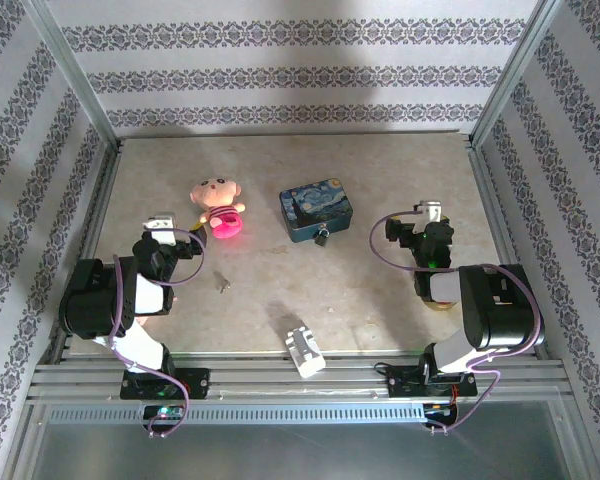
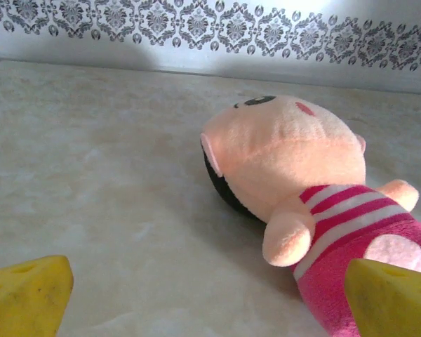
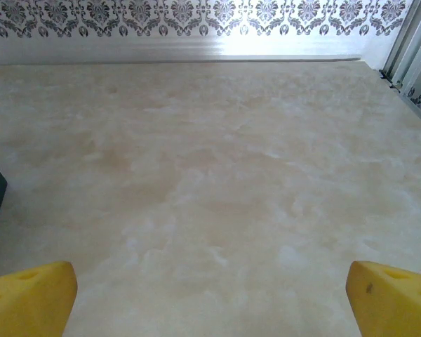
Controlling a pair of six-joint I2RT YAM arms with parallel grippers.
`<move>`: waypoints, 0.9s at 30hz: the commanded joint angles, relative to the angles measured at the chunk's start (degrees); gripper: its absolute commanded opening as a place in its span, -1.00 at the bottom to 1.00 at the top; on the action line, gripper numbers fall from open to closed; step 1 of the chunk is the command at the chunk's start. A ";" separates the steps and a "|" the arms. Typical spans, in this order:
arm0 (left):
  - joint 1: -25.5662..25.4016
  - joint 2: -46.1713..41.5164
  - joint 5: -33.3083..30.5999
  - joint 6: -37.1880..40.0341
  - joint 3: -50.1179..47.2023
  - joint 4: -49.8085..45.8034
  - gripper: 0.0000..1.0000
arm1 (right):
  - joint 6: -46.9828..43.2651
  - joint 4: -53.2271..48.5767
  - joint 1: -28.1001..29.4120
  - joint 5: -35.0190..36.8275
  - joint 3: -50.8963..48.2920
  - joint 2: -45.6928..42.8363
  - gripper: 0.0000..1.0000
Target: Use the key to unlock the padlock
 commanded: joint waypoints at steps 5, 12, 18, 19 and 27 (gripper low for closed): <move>-0.52 0.33 -3.39 -0.47 -3.61 7.21 0.98 | 0.74 0.54 0.03 -0.08 0.60 -0.07 0.96; -0.54 0.97 -7.66 -2.19 -4.76 9.70 0.98 | 0.71 0.54 0.05 -0.07 0.60 -0.07 0.97; -0.53 1.06 -7.71 -2.15 -4.79 9.79 0.98 | 0.70 0.54 0.06 -0.09 0.60 -0.06 0.96; -0.54 1.06 -7.71 -2.21 -4.79 9.81 0.98 | 0.70 0.54 0.06 -0.03 0.60 -0.03 0.96; -0.54 1.06 -7.71 -2.17 -4.78 9.79 0.98 | 0.70 0.54 0.06 -0.09 0.60 -0.06 0.96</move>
